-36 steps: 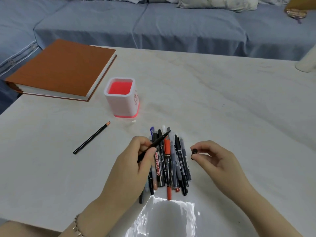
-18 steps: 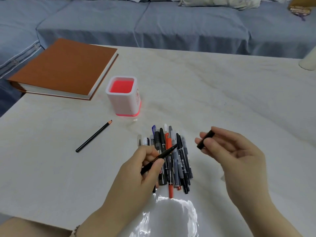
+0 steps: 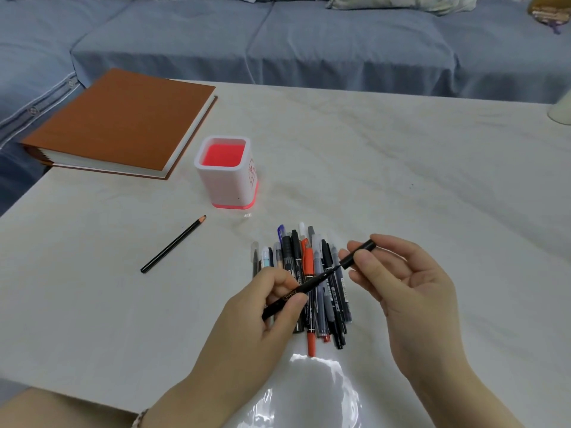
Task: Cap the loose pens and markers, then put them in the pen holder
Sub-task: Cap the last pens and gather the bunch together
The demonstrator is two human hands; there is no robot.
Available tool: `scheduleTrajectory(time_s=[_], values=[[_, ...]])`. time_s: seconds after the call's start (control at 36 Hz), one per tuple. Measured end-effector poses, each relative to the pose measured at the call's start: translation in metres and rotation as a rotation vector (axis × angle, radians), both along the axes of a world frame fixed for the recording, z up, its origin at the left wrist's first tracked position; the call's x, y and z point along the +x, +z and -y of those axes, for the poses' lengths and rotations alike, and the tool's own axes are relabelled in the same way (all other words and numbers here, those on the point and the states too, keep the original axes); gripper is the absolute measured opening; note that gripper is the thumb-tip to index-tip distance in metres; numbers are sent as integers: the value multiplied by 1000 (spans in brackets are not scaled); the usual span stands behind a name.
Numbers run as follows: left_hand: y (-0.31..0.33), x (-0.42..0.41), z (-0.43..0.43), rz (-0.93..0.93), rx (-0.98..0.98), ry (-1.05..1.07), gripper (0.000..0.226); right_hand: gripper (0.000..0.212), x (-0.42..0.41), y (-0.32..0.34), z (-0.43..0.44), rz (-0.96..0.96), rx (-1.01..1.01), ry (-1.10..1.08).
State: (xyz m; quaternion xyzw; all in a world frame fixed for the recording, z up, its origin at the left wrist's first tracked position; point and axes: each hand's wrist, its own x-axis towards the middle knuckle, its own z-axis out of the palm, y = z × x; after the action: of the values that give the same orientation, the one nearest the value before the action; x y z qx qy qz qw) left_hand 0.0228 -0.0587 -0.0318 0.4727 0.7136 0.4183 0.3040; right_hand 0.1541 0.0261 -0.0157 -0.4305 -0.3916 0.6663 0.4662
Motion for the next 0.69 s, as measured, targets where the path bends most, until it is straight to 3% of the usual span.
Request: scheduleTrajectory(time_s=[0.22, 0.36, 0.56, 0.69], values=[[0, 2, -2, 38, 1, -19, 17, 17, -1, -3, 5, 0, -6, 52], [-2, -1, -2, -43, 24, -42, 28, 17, -2, -6, 6, -8, -26, 51], [-2, -10, -1, -28, 51, -62, 10, 16, -3, -13, 7, 37, -60, 112], [0, -9, 1, -18, 57, -24, 30, 17, -4, -17, 7, 25, -45, 141]])
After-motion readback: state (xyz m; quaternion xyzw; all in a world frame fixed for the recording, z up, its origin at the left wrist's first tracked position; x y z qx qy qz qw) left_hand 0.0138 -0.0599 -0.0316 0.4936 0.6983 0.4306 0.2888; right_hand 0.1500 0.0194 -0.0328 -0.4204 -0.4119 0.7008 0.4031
